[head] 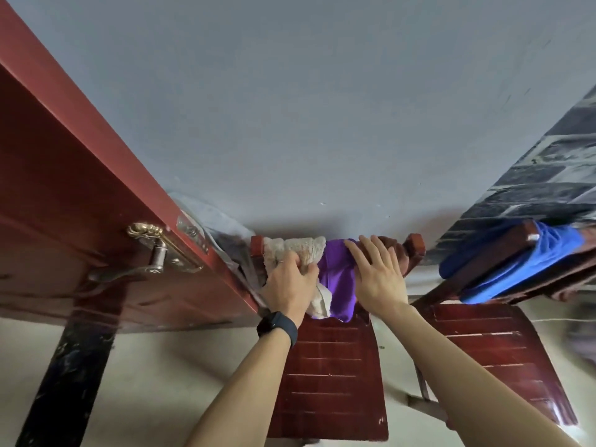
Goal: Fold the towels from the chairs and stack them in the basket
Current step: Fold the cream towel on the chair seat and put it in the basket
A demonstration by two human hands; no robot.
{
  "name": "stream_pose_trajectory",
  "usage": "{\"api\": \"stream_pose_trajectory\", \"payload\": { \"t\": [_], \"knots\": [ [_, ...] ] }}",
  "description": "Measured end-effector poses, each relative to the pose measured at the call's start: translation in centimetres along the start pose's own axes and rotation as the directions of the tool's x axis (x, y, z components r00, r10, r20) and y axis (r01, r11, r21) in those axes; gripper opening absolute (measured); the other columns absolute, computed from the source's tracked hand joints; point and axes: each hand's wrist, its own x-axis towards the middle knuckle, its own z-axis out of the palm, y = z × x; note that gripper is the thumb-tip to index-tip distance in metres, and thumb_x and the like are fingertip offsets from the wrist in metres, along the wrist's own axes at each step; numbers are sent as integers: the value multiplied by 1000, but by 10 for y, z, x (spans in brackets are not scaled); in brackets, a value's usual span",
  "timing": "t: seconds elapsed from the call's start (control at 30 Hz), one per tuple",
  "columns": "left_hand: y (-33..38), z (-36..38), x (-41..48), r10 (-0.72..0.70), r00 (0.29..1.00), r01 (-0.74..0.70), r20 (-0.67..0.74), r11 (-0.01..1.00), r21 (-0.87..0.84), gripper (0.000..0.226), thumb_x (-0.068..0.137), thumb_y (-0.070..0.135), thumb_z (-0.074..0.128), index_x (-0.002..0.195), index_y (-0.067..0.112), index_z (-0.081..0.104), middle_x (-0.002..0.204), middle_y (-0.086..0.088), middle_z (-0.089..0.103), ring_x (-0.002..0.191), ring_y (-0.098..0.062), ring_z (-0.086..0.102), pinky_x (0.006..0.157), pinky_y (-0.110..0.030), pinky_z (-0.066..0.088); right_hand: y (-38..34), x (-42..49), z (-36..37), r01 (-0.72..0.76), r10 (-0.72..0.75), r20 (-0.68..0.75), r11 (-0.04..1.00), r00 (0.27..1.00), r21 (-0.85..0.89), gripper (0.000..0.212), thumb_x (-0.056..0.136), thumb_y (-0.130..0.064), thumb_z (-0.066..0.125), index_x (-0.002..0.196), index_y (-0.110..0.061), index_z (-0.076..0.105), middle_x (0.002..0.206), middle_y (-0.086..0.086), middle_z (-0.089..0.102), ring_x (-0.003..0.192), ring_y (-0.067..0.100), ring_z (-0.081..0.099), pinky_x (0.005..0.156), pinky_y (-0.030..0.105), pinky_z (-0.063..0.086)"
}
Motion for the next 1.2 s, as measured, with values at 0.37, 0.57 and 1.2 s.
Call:
{"api": "stream_pose_trajectory", "payload": {
  "t": [0.37,0.57,1.2],
  "knots": [
    [8,-74,9,182,983,-164,31,935,-315,19,93,25,65,105,13,73,92,4,71,88,-12,64,72,-5,38,-4,4,-23,16,-16,166,1000,986,2,61,102,-34,36,159,-34,15,166,1,13,154,24,-1,124,48,-1],
    [66,-166,-25,127,983,11,135,686,-727,21,89,25,56,82,21,76,89,-2,75,91,-20,69,81,-34,52,-19,-5,-73,23,-31,128,998,991,64,57,98,-51,40,151,-29,38,163,4,27,152,24,15,122,52,7],
    [76,-87,-206,216,817,-76,534,959,-271,38,75,47,78,104,23,74,102,-1,77,100,-18,71,92,-37,54,18,-135,-157,-344,55,340,213,939,915,11,97,-25,61,93,-19,70,74,0,65,66,13,61,63,28,57]
  ]
}}
